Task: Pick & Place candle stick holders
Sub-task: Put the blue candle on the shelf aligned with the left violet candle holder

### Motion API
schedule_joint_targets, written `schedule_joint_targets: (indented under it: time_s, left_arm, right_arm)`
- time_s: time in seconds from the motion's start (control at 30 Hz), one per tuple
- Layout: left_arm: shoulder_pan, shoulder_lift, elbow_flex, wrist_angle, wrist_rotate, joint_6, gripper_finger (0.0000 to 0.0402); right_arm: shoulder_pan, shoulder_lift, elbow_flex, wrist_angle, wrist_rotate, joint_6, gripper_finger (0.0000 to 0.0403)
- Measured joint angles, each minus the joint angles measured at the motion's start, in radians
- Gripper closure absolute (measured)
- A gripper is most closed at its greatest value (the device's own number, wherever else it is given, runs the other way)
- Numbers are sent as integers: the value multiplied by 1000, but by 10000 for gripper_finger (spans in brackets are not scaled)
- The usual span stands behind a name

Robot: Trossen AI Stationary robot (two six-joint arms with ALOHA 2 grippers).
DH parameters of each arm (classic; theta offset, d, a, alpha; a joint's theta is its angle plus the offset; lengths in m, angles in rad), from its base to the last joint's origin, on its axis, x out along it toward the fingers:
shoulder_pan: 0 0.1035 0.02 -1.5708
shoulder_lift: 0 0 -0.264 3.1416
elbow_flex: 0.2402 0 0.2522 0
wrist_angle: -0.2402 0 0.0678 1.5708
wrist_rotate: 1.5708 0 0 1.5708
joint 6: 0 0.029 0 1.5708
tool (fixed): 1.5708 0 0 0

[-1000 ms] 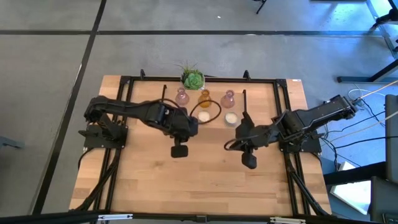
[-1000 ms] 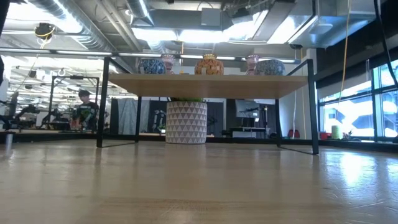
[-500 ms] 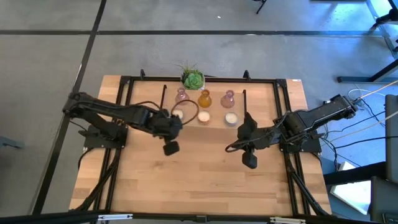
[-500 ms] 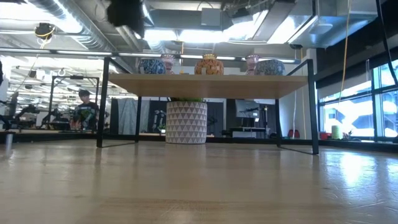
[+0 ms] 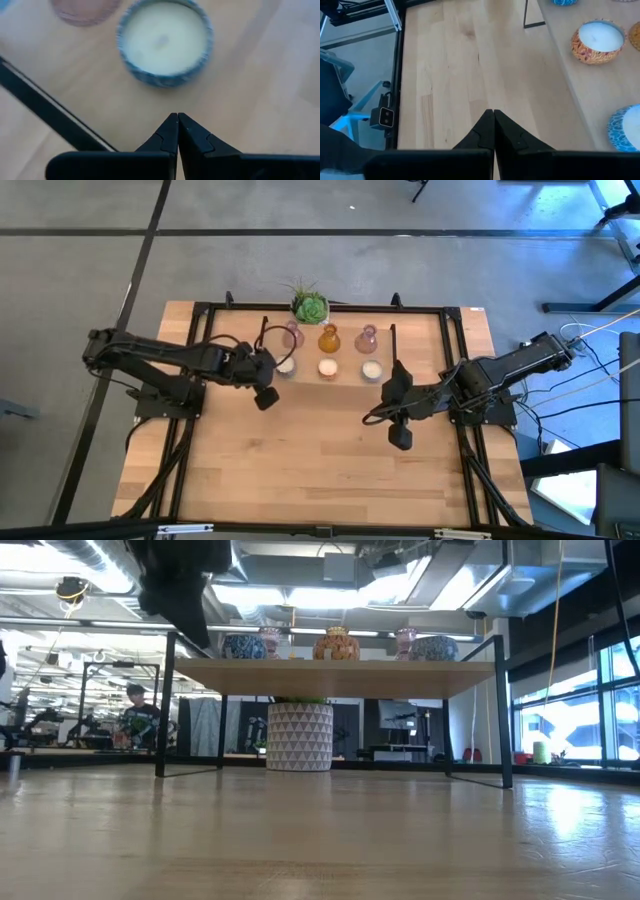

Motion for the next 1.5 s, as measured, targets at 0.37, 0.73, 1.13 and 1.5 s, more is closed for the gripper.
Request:
schedule_joint_targets:
  time_s: [0.37,0.73,1.13,1.5]
  left_arm:
    - [88,0,0,0,-31,107,400]
    - [149,8,0,16,47,176,400]
    - [151,22,1,31,31,179,400]
    - [60,14,169,103,147,237,400]
  right_arm:
    - [10,4,0,6,24,26,403]
    - [10,4,0,5,37,27,403]
    - [10,4,0,-7,37,27,403]
    - [5,4,0,-10,37,31,403]
